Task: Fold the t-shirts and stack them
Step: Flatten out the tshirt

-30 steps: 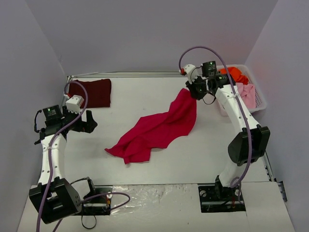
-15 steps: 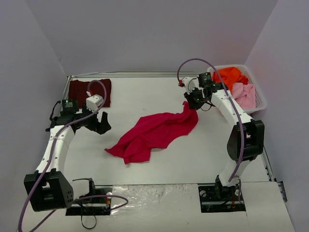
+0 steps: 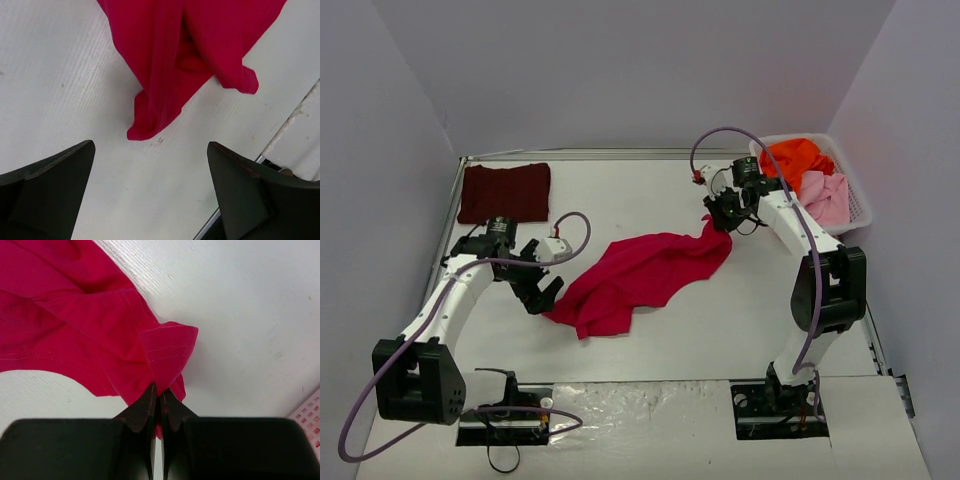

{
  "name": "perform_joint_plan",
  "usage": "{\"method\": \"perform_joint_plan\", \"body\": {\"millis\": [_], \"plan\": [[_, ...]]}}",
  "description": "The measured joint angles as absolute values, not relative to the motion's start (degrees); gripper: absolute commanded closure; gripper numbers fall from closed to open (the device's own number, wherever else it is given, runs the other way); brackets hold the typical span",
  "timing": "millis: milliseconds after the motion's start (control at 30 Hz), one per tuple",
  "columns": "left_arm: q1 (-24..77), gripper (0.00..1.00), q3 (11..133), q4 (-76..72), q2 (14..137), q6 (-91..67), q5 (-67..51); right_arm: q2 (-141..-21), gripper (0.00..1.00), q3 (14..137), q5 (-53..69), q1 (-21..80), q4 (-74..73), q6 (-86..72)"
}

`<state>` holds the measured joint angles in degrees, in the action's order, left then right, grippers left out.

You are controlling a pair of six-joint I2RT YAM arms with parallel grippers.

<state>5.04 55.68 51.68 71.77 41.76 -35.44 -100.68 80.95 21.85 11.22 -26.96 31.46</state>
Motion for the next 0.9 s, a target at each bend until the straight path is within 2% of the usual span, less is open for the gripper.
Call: {"method": "perform_joint_plan", "body": {"millis": [433,633,767,900], "plan": [[6.39,0.0,48.86,53.12,74.32,53.56,-31.05,-102.02,1.0,79.46,20.8,11.22,-25.91,30.65],[6.66,0.09,48.14,51.11,75.72,56.03,-31.27,-102.06,1.0,79.2,20.38,11.22,-25.78,30.44],[6.76,0.23,48.14,50.65,77.58,57.8,-31.44,-102.24,1.0,79.18,19.94,11.22,-25.76,30.44],[6.76,0.26,48.14,49.65,80.25,58.85,-31.24,-103.02,1.0,79.18,19.75,11.22,-25.67,30.44]]}}
